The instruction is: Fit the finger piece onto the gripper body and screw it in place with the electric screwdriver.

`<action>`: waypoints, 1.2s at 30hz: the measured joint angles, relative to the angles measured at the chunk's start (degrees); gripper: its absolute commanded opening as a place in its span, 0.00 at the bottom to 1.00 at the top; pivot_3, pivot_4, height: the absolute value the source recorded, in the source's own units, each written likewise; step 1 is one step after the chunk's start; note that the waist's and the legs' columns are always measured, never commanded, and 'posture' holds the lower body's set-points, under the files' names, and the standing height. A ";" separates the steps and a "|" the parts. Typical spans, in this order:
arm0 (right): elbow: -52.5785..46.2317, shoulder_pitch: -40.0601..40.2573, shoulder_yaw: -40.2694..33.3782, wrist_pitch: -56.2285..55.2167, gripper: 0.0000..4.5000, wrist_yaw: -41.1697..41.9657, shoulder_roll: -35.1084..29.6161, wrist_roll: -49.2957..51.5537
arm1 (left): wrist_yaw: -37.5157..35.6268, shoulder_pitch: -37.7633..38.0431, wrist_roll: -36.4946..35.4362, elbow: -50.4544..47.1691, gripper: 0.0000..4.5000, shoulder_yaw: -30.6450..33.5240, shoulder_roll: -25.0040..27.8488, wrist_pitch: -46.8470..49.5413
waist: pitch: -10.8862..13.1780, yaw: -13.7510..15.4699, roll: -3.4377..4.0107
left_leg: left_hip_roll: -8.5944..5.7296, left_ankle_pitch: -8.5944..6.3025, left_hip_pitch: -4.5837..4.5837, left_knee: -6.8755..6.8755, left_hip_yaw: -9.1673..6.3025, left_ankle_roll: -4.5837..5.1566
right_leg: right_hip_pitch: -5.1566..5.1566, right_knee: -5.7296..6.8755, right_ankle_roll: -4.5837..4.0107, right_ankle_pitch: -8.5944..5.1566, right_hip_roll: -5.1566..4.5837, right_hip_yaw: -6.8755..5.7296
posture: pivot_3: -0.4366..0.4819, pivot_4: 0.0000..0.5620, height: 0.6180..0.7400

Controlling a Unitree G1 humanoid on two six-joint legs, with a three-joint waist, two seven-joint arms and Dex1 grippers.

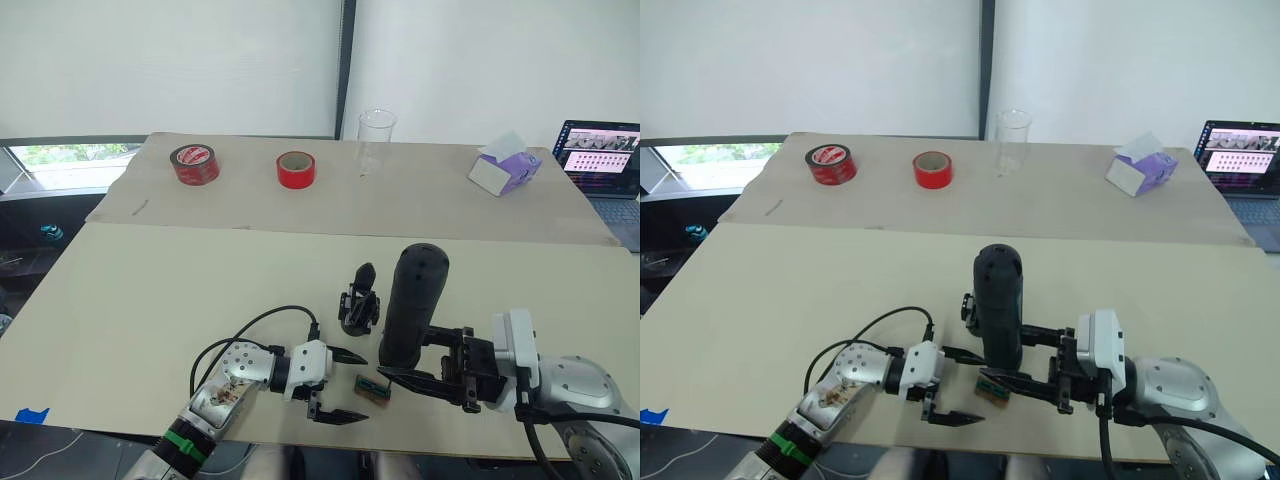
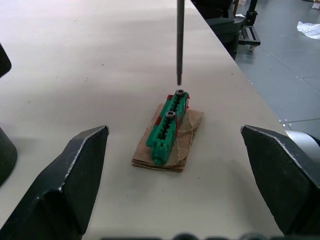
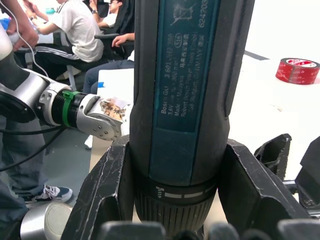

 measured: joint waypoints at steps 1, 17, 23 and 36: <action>0.05 0.00 0.01 -0.04 0.42 0.15 0.08 -0.29 | 0.00 0.00 0.00 -0.01 1.00 0.00 0.00 0.00 | 0.00 0.00 0.00 | 0.00 0.00 0.00 0.00 0.00 0.00 | 0.00 0.00 0.00 0.00 0.00 0.00 | 0.48 0.27 1.00; 0.66 0.40 0.53 -0.33 0.42 0.46 0.69 -1.64 | 0.02 0.14 0.00 -0.25 1.00 0.00 0.21 0.00 | 0.00 -0.08 0.00 | 0.00 0.00 0.00 -0.01 0.00 0.00 | -0.01 0.00 0.00 0.00 0.01 0.00 | 0.48 0.27 1.00; 0.71 0.40 1.16 -0.67 0.42 0.44 1.11 -2.14 | 0.03 0.15 0.00 -0.40 1.00 0.00 0.33 0.11 | 0.00 -0.12 0.00 | 0.01 0.00 0.00 -0.01 0.00 0.00 | -0.02 0.00 0.00 0.00 0.01 0.00 | 0.48 0.27 1.00; 1.36 0.71 1.62 -1.96 0.42 0.73 2.18 -3.22 | 0.20 0.17 0.00 -1.39 1.00 0.00 0.51 1.22 | 0.00 -0.20 0.00 | 0.02 0.00 0.00 -0.01 0.00 0.00 | -0.02 0.00 0.00 0.00 0.02 0.00 | 0.48 0.27 1.00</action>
